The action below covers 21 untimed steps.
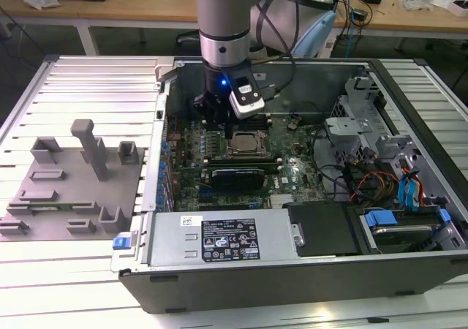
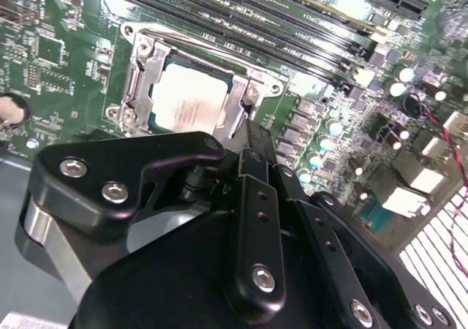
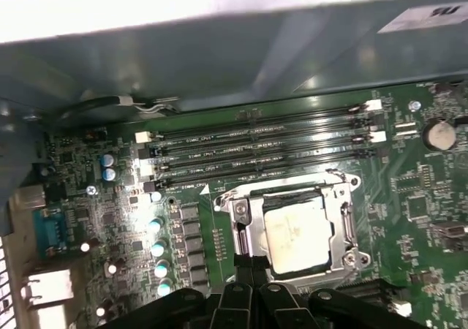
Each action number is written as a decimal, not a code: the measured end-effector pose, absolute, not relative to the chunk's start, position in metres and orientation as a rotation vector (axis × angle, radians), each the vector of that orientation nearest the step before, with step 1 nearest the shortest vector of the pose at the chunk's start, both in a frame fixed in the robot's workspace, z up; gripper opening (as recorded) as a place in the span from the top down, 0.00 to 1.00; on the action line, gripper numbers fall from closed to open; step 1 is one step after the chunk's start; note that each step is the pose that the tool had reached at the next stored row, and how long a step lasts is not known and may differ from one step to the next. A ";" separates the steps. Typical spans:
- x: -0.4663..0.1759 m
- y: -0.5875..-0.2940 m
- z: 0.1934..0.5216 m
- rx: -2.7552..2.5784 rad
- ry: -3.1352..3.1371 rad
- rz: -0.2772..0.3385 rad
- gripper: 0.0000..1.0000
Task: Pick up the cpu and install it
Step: 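Close the cpu cover, then install the first cpu locking lever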
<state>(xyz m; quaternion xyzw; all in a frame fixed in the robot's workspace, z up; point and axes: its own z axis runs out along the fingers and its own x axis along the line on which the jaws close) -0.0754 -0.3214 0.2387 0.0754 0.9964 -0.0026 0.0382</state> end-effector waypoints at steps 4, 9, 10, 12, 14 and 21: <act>-0.068 -0.321 0.242 0.231 3.057 -0.012 0.89; -0.036 -0.321 0.242 0.231 3.064 -0.018 0.89; -0.033 -0.321 0.242 0.231 3.065 -0.018 0.89; -0.031 -0.321 0.242 0.231 3.065 -0.018 0.89; -0.030 -0.321 0.242 0.231 3.065 -0.018 0.89; -0.030 -0.321 0.242 0.231 3.065 -0.018 0.89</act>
